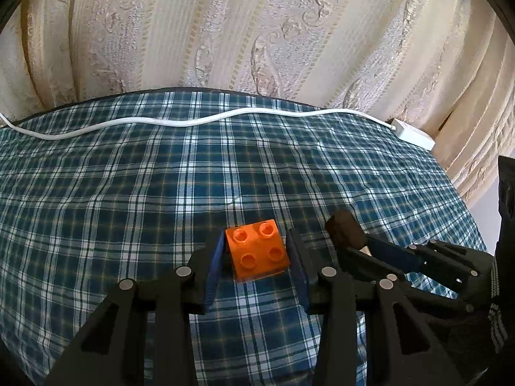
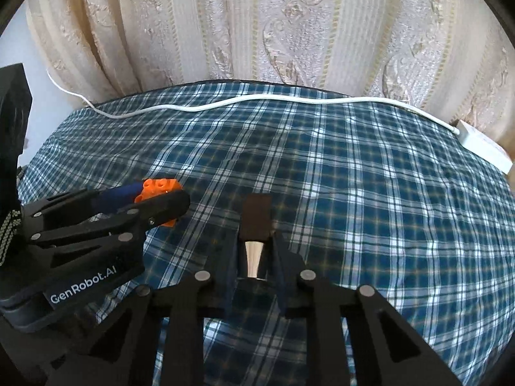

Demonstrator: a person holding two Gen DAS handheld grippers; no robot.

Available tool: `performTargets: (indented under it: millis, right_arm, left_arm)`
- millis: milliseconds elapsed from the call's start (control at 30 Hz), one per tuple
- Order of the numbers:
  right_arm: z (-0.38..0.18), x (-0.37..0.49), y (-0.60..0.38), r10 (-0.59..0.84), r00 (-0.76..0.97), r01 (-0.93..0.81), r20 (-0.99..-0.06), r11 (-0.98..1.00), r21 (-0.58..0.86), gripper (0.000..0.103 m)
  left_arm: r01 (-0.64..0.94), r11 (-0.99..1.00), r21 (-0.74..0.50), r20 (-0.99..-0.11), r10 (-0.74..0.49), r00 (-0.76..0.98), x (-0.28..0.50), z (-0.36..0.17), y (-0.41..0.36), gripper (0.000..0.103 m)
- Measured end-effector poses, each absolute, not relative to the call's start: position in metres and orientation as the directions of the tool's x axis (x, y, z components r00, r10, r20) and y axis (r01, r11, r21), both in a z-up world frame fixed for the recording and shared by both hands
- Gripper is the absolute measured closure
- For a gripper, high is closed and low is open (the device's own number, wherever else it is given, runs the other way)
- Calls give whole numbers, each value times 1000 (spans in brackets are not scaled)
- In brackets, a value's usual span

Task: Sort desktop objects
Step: 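Grasp the orange block with left tool while right tool grasps the brown-capped tube, then carry the orange block with left tool while right tool carries the tube to the bowl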

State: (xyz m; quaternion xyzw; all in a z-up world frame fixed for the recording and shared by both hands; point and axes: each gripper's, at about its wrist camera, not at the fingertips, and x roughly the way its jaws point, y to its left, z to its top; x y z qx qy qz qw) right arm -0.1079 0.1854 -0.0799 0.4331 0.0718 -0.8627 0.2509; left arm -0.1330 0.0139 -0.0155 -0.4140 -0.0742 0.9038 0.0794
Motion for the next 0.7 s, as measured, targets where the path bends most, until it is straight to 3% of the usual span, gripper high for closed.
performTargets:
  millis: [700]
  right_arm:
    - [-11, -3, 280, -408, -634, 342, -657, -910, 234, 80]
  left_arm:
    - [-265, -940, -214, -685, 338, -646, -120, 11, 72, 61]
